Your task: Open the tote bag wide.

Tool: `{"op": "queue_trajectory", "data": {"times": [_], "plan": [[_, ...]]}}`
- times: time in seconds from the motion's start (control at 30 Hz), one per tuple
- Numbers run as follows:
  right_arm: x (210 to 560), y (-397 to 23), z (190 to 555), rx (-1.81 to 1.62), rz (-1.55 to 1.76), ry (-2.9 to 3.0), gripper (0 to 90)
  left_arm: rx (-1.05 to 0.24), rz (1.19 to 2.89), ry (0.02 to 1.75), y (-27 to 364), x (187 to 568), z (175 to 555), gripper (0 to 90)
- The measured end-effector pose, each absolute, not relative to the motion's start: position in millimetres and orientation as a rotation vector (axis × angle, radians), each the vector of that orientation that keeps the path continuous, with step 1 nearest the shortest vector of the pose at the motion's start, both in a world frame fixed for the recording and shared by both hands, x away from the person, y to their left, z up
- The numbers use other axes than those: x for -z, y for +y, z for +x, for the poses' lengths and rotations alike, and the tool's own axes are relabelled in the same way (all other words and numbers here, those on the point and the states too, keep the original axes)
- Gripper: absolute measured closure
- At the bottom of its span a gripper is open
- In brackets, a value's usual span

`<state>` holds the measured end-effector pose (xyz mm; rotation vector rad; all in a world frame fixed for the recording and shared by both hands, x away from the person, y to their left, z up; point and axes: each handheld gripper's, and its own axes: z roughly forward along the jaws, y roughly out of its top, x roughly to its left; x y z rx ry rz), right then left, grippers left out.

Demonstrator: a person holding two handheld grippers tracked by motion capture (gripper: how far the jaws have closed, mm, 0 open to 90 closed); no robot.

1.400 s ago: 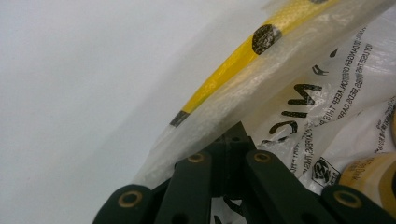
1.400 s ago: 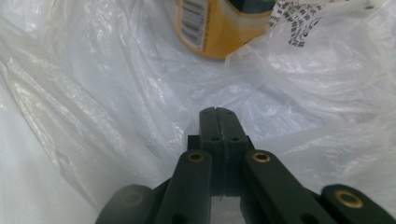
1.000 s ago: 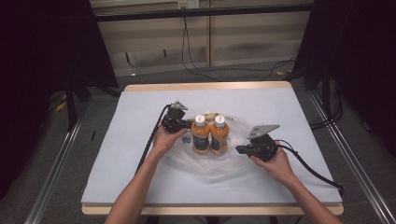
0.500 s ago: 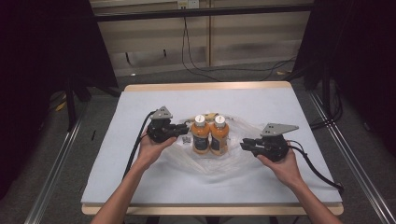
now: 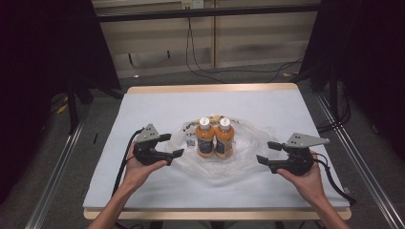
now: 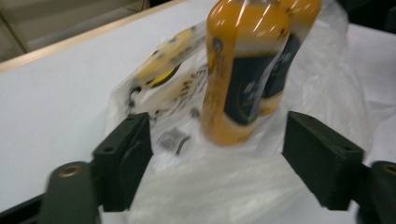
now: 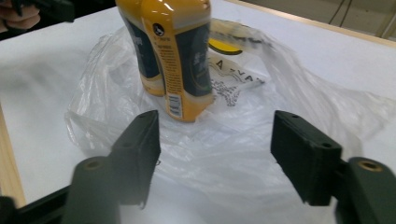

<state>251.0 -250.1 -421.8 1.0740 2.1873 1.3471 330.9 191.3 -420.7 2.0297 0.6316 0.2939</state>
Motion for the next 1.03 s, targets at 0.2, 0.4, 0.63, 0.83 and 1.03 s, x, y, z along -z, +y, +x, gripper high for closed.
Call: {"op": "queue_trajectory", "data": {"times": [0.2,0.4,0.63,0.83,1.03], "plan": [[420.7,-266.6,234.3,-1.362,1.136,2.115,16.8,-0.329,2.015,0.657,212.3,424.1,307.6,11.4],[429.1,-280.4,217.9,-1.324,1.221,2.075,10.3,-0.318,1.976,0.702,230.5,427.7,290.7,6.9],[432.9,-292.9,204.6,-1.311,1.253,2.027,9.2,-0.327,1.985,0.751,251.1,438.7,269.9,4.4],[438.0,-304.2,196.5,-1.327,1.300,1.967,8.2,-0.364,1.978,0.809,272.4,447.1,250.6,3.3],[440.2,-311.7,191.8,-1.309,1.325,1.929,7.5,-0.405,1.953,0.841,289.2,453.5,242.0,4.0]]}}
